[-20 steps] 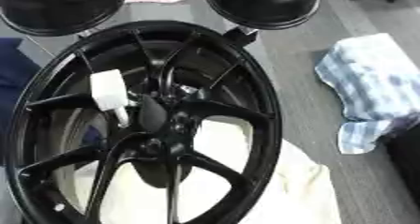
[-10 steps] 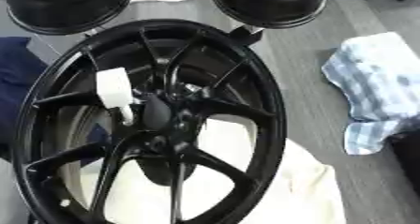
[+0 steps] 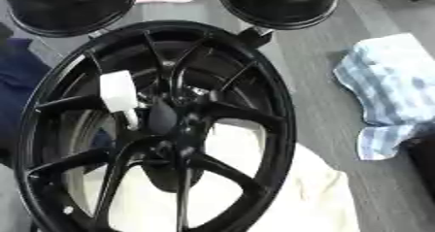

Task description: Pull the pin out of the wheel hub.

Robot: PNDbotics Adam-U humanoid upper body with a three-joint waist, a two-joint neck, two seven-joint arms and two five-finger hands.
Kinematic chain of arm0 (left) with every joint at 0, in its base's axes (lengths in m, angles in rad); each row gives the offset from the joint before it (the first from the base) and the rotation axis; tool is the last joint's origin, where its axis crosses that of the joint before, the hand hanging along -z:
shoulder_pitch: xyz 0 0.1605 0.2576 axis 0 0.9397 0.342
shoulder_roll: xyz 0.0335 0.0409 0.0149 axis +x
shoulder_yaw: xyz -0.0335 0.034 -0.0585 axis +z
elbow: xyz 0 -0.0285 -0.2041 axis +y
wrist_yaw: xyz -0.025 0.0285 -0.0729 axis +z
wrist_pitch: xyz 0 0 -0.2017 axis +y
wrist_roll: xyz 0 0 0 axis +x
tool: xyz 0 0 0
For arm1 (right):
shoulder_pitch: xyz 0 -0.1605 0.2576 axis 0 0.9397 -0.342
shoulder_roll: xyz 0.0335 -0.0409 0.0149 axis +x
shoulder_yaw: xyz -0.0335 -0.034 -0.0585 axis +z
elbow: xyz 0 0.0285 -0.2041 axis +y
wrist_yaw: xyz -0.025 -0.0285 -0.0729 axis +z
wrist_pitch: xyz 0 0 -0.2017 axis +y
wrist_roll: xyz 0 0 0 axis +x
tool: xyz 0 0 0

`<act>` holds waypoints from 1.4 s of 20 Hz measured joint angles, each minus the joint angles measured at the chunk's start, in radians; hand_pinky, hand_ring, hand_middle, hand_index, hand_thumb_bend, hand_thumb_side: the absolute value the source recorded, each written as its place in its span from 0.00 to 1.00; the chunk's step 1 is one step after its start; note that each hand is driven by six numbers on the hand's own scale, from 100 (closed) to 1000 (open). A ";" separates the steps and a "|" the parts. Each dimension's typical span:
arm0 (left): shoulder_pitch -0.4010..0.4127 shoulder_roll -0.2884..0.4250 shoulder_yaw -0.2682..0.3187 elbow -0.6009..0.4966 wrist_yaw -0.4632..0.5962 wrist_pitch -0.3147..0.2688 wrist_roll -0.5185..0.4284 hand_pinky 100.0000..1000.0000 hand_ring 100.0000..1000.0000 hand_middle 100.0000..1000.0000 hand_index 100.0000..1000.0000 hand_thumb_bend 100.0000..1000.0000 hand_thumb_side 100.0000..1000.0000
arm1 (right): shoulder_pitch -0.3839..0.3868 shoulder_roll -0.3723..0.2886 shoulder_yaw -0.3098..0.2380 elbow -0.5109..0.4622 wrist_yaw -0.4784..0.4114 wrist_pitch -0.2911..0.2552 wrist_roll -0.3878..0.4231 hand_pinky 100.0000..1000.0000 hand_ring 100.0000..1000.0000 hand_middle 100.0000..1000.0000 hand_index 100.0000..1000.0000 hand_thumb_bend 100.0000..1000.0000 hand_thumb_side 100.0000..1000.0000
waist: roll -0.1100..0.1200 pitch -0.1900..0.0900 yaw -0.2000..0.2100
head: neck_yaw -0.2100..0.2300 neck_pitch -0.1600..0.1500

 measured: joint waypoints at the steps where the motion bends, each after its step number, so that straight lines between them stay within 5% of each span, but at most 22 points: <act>1: -0.017 -0.009 -0.015 0.000 -0.004 0.016 -0.008 0.88 0.93 0.76 0.88 0.36 0.53 | -0.001 0.000 0.002 0.000 -0.003 0.001 0.002 0.73 0.71 0.64 0.55 0.13 0.41 | 0.001 -0.001 -0.003 | 0.002 -0.001; 15: -0.171 -0.119 -0.149 0.000 -0.094 0.250 -0.016 0.89 0.92 0.71 0.86 0.63 0.60 | -0.017 -0.001 0.011 0.000 -0.022 0.012 0.014 0.72 0.71 0.64 0.55 0.13 0.41 | 0.008 -0.002 -0.020 | 0.026 -0.017; 17: -0.183 -0.137 -0.166 0.000 -0.116 0.283 -0.010 0.93 1.00 0.76 0.85 0.65 0.59 | -0.017 -0.001 0.011 0.000 -0.026 0.014 0.016 0.72 0.71 0.63 0.55 0.13 0.41 | 0.009 -0.003 -0.023 | 0.031 -0.017; 28: -0.245 -0.237 -0.237 0.000 -0.199 0.488 0.037 0.89 0.98 0.74 0.90 0.63 0.53 | -0.029 -0.001 0.017 0.000 -0.045 0.024 0.023 0.72 0.70 0.63 0.55 0.14 0.41 | 0.011 -0.012 -0.025 | 0.040 -0.007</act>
